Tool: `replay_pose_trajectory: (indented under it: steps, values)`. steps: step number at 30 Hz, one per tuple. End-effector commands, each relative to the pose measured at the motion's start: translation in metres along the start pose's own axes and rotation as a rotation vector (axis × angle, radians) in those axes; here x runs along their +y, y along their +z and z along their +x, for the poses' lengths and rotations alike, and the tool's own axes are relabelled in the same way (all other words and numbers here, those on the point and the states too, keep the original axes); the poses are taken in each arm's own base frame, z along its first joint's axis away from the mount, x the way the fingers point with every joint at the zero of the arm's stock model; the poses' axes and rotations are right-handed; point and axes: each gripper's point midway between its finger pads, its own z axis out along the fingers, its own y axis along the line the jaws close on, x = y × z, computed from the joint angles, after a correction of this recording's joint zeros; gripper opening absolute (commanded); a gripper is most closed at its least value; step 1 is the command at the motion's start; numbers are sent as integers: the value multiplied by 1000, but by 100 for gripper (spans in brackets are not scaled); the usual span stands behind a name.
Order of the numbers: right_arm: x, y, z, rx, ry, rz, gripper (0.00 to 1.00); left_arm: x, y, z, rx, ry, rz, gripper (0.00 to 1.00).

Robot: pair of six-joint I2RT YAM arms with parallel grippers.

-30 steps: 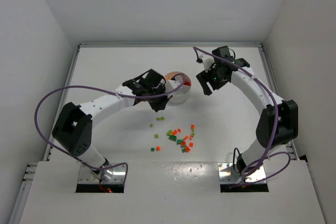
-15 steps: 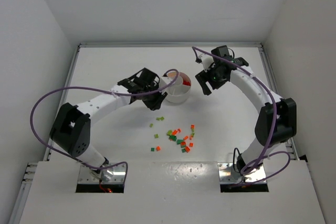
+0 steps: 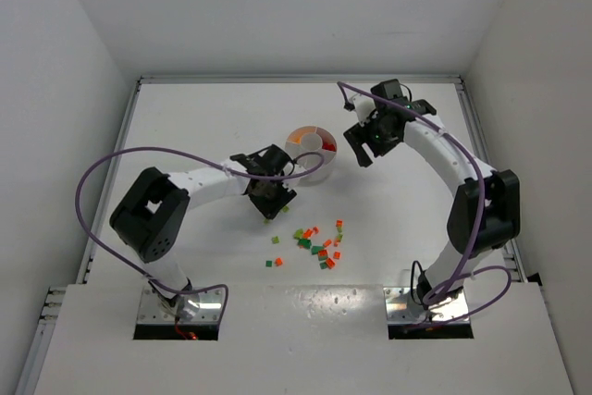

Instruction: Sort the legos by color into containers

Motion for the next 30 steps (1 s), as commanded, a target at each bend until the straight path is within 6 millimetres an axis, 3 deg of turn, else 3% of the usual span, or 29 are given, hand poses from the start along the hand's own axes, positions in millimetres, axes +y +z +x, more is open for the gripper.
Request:
replay_pose_trajectory:
  steps: [1, 23, 28, 30]
  values:
    - [-9, -11, -20, -54, -11, 27, 79, 5, 3, 14, 43, -30, -55, 49]
    - [-9, -5, -23, -42, -27, 27, 79, -15, 25, 34, 124, -33, 65, 39]
    - [-8, -3, -20, -33, -26, 24, 79, -19, 22, 20, 89, -22, 97, 36]
    - [-8, -3, -20, -33, -26, 24, 79, -25, 18, 12, 58, 3, 139, 41]
